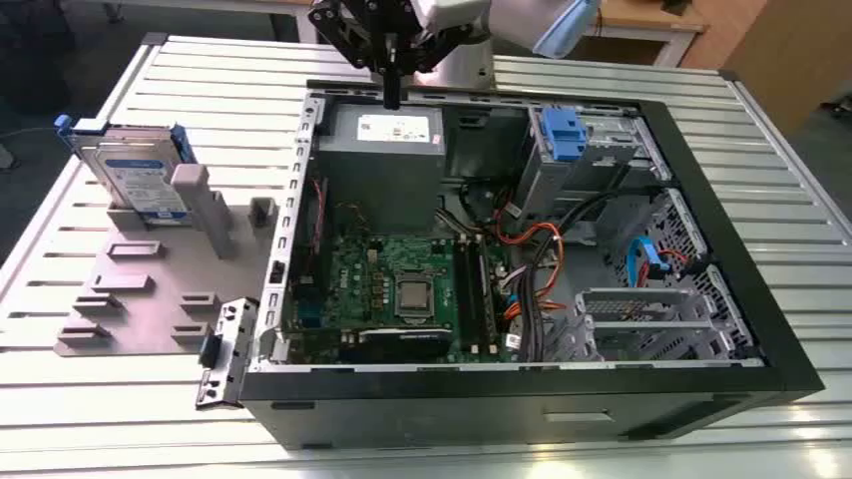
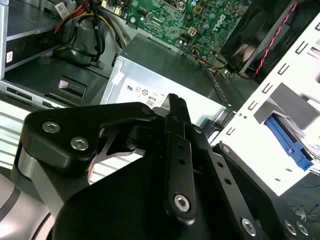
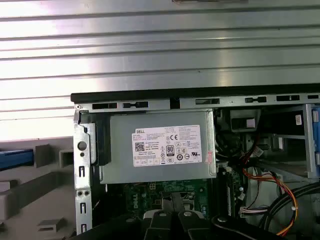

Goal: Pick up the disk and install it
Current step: 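Reach for the disk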

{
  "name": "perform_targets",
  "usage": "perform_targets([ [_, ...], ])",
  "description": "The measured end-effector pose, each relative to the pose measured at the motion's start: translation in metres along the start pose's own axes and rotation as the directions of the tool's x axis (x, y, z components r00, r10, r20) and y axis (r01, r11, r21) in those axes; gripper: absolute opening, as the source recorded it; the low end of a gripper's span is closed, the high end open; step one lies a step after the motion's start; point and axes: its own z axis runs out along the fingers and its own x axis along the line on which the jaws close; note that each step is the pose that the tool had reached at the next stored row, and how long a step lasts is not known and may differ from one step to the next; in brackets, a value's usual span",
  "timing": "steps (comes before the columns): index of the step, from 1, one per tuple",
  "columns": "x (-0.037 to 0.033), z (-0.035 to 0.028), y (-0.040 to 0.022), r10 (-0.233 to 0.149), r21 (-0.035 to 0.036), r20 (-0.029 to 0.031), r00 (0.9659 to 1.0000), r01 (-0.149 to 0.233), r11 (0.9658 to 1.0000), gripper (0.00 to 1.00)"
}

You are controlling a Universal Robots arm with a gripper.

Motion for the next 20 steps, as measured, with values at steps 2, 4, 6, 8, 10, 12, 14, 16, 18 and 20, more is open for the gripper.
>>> perform_targets([
  [2,0.0000,0.0000,0.0000,0.000,0.0001,0.0000,1.0000,0.000,1.0000,0.11],
  [4,0.0000,0.0000,0.0000,0.000,0.0000,0.0000,1.0000,0.000,1.0000,0.11],
  [6,0.0004,0.0000,0.0000,0.000,0.0001,0.0000,1.0000,0.000,1.0000,0.11],
  [8,0.0012,0.0000,-0.0001,0.000,0.0000,0.0000,1.0000,0.000,1.0000,0.11],
  [10,0.0020,0.0000,-0.0001,0.000,0.0000,0.0000,1.0000,0.000,1.0000,0.11],
  [12,0.0028,-0.0001,-0.0002,0.000,0.0000,0.0000,1.0000,0.000,1.0000,0.11],
  [14,0.0037,-0.0001,-0.0003,0.000,0.0000,0.0000,1.0000,0.000,1.0000,0.11],
  [16,0.0046,-0.0001,-0.0003,0.000,0.0001,0.0000,1.0000,0.000,1.0000,0.11],
  [18,0.0054,-0.0002,-0.0004,0.000,0.0001,0.0000,1.0000,0.000,1.0000,0.11],
  [20,0.0062,-0.0002,-0.0005,0.000,0.0001,0.0000,1.0000,0.000,1.0000,0.11],
])
